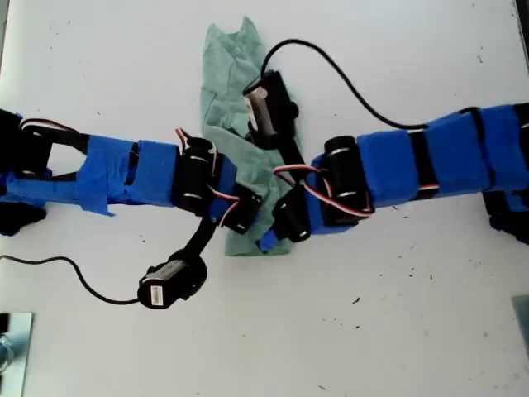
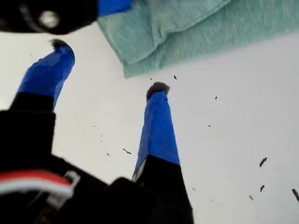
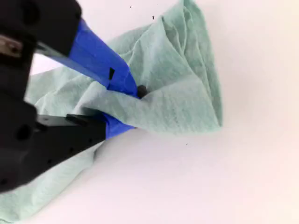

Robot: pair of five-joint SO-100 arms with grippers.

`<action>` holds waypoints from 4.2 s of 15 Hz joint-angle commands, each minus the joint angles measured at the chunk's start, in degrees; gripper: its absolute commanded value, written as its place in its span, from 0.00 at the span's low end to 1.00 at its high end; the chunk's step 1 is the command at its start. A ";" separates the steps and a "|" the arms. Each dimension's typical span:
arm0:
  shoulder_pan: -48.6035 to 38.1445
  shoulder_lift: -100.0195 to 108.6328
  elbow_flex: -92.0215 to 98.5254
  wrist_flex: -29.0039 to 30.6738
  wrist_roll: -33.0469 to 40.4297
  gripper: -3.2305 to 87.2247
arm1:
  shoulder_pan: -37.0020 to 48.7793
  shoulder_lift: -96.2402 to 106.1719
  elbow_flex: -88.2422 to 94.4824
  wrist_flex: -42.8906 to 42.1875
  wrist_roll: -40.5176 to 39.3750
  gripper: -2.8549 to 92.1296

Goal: Fold t shirt

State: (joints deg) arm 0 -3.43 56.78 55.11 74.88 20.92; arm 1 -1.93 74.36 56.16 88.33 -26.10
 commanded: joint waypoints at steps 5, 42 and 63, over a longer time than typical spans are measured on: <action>1.05 1.23 -1.14 0.18 -0.62 0.03 | 1.14 -15.56 -2.55 -6.59 -1.23 0.34; -35.95 74.88 62.75 -16.79 -8.00 0.37 | 37.44 11.43 11.78 -47.90 -11.51 0.32; -6.33 149.68 130.69 -15.82 -14.24 0.19 | 30.85 126.39 122.08 -12.57 -14.15 0.18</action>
State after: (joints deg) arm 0 -10.28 206.02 185.19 59.06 7.03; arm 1 29.27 200.21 174.81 75.67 -39.02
